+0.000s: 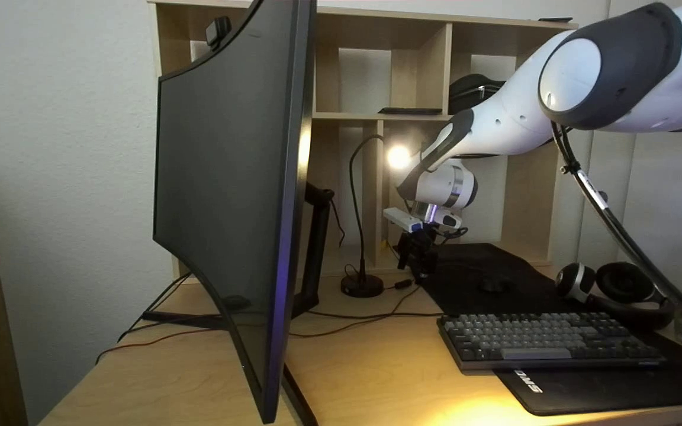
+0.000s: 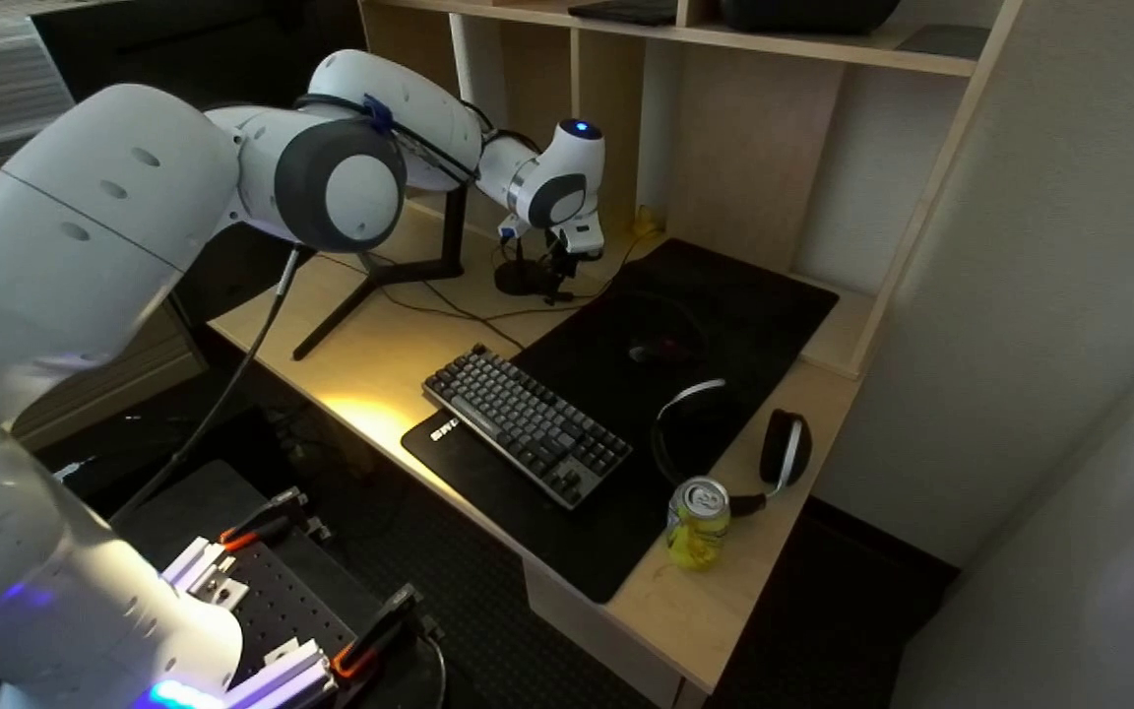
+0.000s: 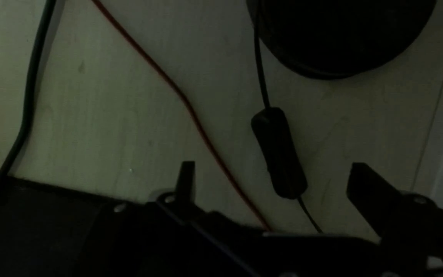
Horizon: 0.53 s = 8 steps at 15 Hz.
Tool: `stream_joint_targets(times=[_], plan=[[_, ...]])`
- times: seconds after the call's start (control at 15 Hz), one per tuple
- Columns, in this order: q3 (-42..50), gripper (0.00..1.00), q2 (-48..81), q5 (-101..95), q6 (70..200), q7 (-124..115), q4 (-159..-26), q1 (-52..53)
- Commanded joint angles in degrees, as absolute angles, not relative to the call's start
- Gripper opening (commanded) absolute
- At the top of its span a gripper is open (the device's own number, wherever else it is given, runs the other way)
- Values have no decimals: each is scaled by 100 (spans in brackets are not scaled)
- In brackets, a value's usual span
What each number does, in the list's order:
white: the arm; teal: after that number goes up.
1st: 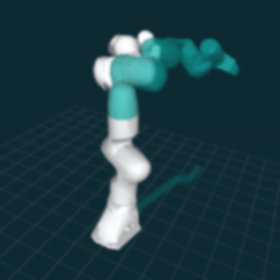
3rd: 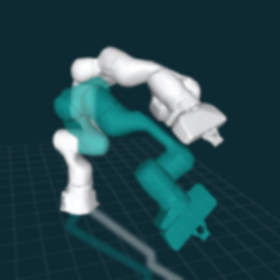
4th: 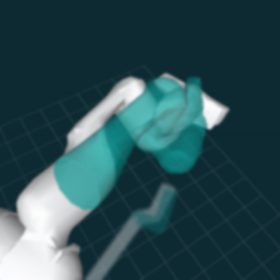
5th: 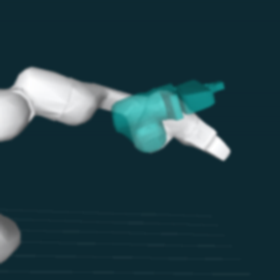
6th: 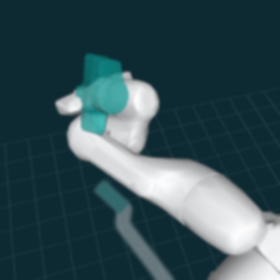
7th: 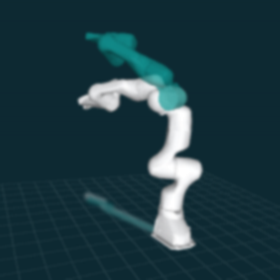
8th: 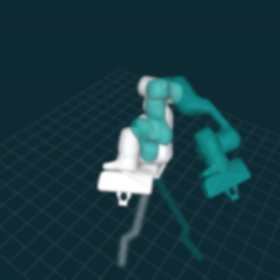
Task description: Turn off the desk lamp
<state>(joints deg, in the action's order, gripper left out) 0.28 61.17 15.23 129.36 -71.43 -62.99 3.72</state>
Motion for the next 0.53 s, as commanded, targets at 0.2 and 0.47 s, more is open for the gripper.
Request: stream_joint_targets(times=[0.2, 0.47], plan=[[107, 100, 6544, 1299, 12763, -7178, -5764, 477], [74, 100, 6497, 1277, 12863, -7163, -5882, 458]])
